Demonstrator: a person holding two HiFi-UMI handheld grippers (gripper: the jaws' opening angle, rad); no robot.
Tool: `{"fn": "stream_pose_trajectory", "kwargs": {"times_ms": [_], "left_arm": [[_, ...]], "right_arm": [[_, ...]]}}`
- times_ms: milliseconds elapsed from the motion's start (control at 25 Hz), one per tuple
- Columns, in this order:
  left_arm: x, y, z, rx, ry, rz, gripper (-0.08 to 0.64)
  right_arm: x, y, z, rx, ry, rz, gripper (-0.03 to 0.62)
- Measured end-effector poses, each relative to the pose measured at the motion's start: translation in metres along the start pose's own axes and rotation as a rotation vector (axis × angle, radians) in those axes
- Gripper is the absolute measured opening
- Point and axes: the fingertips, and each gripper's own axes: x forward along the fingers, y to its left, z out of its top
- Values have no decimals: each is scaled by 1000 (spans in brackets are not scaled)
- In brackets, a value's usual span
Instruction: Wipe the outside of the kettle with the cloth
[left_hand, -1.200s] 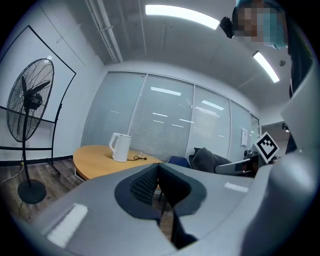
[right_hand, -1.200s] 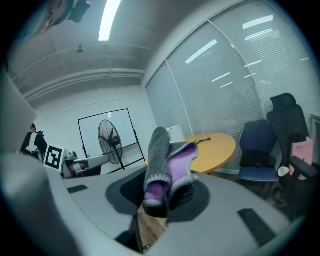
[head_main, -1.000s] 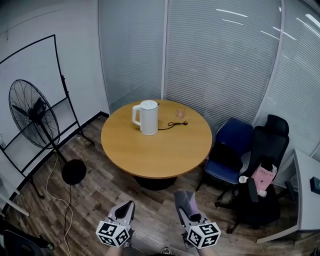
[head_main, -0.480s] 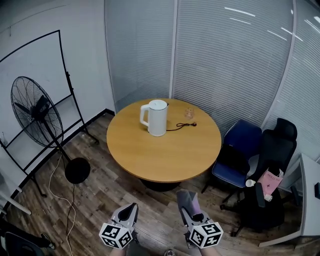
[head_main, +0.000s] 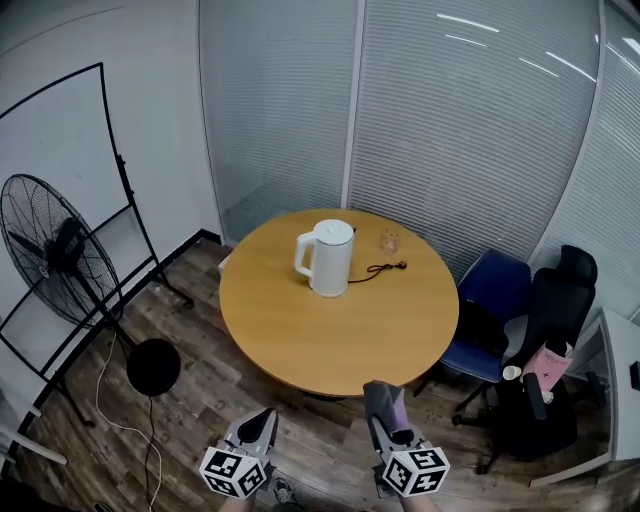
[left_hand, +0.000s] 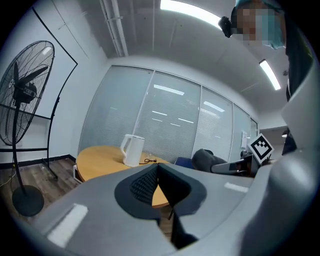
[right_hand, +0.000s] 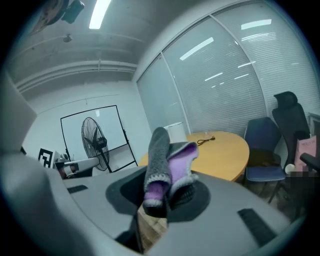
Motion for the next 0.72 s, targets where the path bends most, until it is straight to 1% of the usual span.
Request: {"fn": "stream_pose_trajectory", "kwargs": {"times_ms": [240,400,560,720], "left_arm": [[6,58,13,10,30,-69,11],[12,88,19,20,45,-92,11],[25,105,20,7,51,-107,11],[45,115,20,4,59,-121,11]], "right_arm": [[43,29,6,37,-28,-81,98],[63,42,9,52,-41,-117,98],[80,44,17,51,-49,-139,98],[101,37,27,51,-61,-150,98]]}}
